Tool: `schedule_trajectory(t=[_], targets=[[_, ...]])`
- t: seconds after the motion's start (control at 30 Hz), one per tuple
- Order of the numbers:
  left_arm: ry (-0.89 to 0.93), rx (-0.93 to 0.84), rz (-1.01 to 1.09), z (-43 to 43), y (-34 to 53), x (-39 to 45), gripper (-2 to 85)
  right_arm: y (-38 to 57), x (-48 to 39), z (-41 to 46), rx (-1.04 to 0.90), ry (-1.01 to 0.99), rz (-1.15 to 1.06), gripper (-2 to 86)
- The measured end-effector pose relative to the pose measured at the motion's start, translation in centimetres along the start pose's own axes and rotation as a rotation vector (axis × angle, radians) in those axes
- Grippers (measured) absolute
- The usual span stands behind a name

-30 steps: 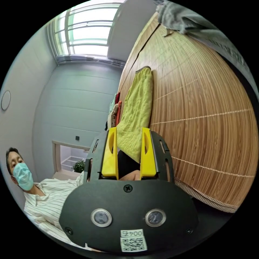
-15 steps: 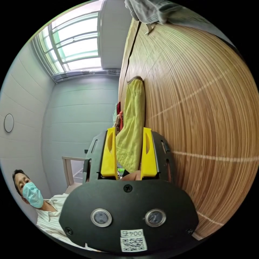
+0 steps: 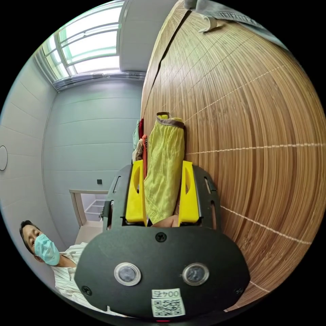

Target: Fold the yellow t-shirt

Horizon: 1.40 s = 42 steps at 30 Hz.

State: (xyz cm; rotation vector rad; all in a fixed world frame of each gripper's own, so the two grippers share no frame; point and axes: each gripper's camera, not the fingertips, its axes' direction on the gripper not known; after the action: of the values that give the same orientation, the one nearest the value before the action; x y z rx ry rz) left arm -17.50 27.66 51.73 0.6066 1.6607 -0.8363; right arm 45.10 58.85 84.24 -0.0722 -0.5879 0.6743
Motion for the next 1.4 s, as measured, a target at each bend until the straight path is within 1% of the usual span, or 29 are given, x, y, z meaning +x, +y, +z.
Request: schedule_trajectory(t=[0.23, 0.4, 0.7, 0.8, 0.87, 0.9, 0.97, 1.07, 1.2, 1.27, 1.4], targets=[[0.0, -0.007, 0.003, 0.4, 0.1, 1.2, 5.3, -2.9, -1.5, 2.3, -0.024, 0.028, -0.016, 14.9], [0.003, -0.014, 0.002, 0.5, 0.4, 1.8, 5.2, -4.8, -2.6, 3.4, -0.002, 0.034, -0.019, 14.0], [0.014, -0.025, -0.005, 0.6, 1.1, 3.2, 4.6, -6.6, -6.7, 11.0, -0.161, 0.005, -0.124, 13.3], [0.011, -0.023, 0.003, 0.3, 1.6, 3.9, 4.5, -6.9, -8.6, 13.4, -0.174, 0.072, -0.148, 9.5], [0.006, -0.012, 0.014, 0.0, 1.9, 4.3, 4.6, -6.8, -10.1, 15.1, -0.147, 0.176, -0.144, 5.6], [-0.012, -0.001, 0.035, -0.2, 2.1, 4.9, 4.8, -6.7, -10.6, 15.4, -0.132, 0.201, -0.149, 5.0], [-0.037, 0.029, 0.083, -0.7, 2.7, 6.1, 5.0, -5.6, -13.3, 16.4, -0.041, 0.302, -0.225, 3.4], [-0.087, 0.081, 0.202, -1.8, 4.0, 9.0, 5.1, -4.2, -17.7, 17.1, 0.045, 0.333, -0.315, 2.9], [-0.154, 0.125, 0.335, -4.1, 6.2, 13.5, 5.2, -2.9, -24.1, 18.3, 0.068, 0.392, -0.426, 2.8], [-0.144, 0.142, 0.371, -5.6, 7.1, 15.2, 5.2, -2.3, -28.8, 19.4, 0.054, 0.435, -0.504, 2.8], [-0.086, 0.196, 0.431, -10.5, 9.0, 18.9, 5.2, -1.8, -35.9, 21.5, 0.03, 0.45, -0.596, 2.8]])
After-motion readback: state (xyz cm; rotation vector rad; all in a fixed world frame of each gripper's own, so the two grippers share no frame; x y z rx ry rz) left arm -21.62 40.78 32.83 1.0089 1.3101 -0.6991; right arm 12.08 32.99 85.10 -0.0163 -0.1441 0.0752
